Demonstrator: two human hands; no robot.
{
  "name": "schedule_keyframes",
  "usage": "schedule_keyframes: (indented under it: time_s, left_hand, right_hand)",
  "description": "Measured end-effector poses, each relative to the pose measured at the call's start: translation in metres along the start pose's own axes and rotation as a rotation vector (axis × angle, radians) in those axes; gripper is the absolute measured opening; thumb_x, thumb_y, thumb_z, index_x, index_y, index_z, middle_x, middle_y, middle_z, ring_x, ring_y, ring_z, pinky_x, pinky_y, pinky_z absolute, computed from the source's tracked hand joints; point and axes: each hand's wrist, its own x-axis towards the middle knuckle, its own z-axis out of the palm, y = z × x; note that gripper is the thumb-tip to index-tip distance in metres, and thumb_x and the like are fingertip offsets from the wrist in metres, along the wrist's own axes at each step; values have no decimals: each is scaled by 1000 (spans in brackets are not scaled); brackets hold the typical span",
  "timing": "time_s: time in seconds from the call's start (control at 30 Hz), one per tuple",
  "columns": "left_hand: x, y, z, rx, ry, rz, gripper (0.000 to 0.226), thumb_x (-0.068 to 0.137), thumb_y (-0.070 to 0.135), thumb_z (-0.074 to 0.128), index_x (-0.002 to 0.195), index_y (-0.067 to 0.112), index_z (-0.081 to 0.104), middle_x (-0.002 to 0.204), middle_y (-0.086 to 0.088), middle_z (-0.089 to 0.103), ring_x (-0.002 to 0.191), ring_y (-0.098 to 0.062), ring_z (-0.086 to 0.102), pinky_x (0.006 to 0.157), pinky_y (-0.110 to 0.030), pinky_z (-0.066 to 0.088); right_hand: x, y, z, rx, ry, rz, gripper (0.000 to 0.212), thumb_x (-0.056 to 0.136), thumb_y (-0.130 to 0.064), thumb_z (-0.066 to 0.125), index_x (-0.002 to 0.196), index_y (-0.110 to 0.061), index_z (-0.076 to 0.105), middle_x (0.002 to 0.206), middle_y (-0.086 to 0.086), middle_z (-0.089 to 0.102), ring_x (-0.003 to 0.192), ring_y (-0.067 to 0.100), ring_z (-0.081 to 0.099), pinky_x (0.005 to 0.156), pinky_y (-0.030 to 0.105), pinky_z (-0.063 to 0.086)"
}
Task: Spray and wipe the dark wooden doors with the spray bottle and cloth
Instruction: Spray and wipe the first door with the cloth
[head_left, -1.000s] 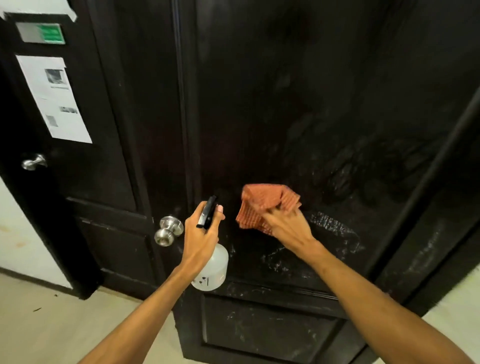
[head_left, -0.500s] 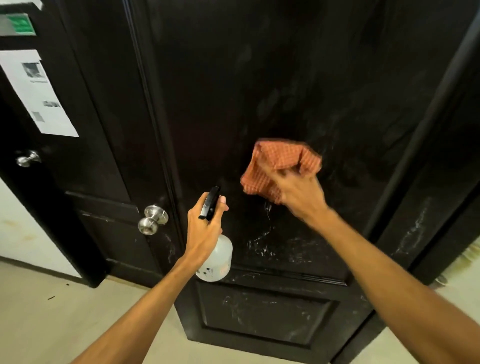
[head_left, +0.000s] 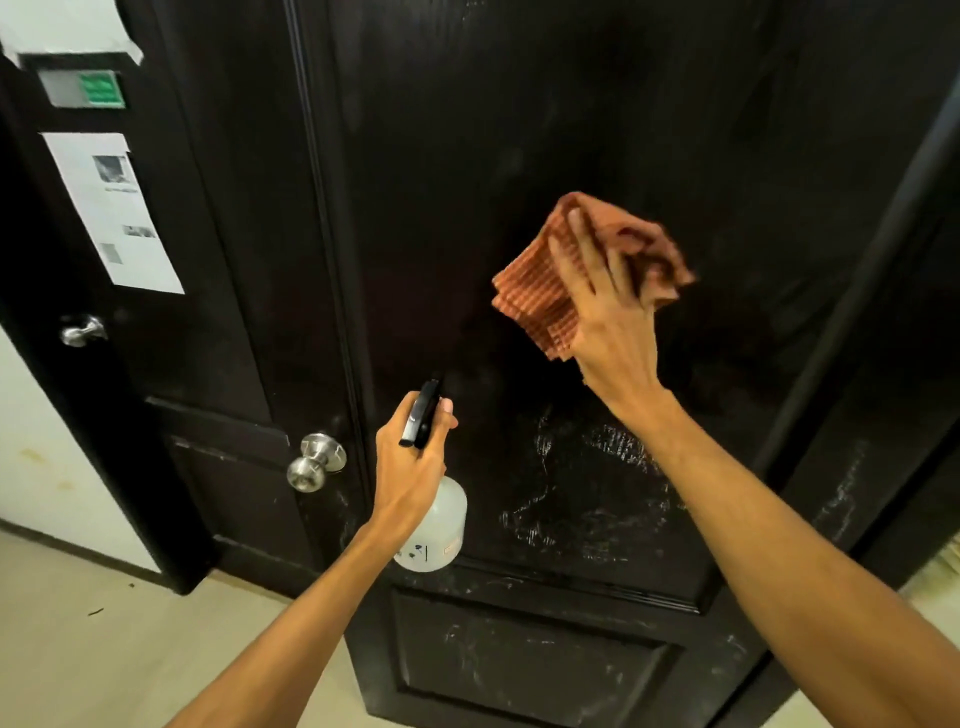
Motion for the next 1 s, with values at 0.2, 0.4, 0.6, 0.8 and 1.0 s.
schedule_keyframes:
  time_s: [0.2, 0.4, 0.6, 0.8, 1.0]
  left_hand:
    - [-12, 0, 18, -23, -68, -3, 16, 105, 28, 59, 101, 13, 64, 89, 3, 72, 48, -18, 53, 46, -28, 48]
    - [-29, 5, 55, -65, -146, -28, 19, 106, 27, 58, 98, 10, 63, 87, -2, 71, 48, -24, 51, 46, -32, 48]
    - [-43, 14, 89, -82, -103, -27, 19, 106, 29, 58, 96, 14, 64, 85, -9, 70, 45, -24, 50, 47, -40, 46]
    - [-52, 21, 111, -75, -67, -38, 18, 105, 28, 59, 102, 12, 65, 87, -16, 68, 46, -14, 49, 47, -31, 46]
    - [-63, 22, 126, -54, -36, -51, 18, 106, 31, 59, 96, 17, 65, 84, -17, 67, 49, -21, 50, 50, -39, 46]
  right_hand:
    - [-135, -8, 38, -31, -293, -81, 89, 87, -14, 49, 165, -28, 9, 171, 6, 18, 151, 35, 31, 117, 64, 30]
    - [-79, 38, 4, -30, -106, -9, 99, 78, -9, 73, 163, -28, 26, 126, 9, 63, 104, 33, 58, 85, 48, 47]
    - [-122, 55, 9, -23, -156, -28, 82, 93, -8, 51, 165, -18, 15, 173, 5, 5, 159, 30, 4, 125, 63, 6]
    - [-111, 100, -5, 37, -146, -31, 87, 89, -4, 49, 165, -24, 12, 140, 16, 55, 122, 37, 50, 92, 55, 47]
    - [-167, 90, 16, -52, -245, -143, 103, 81, -5, 67, 165, -18, 10, 173, 4, 0, 159, 30, 4, 123, 65, 4]
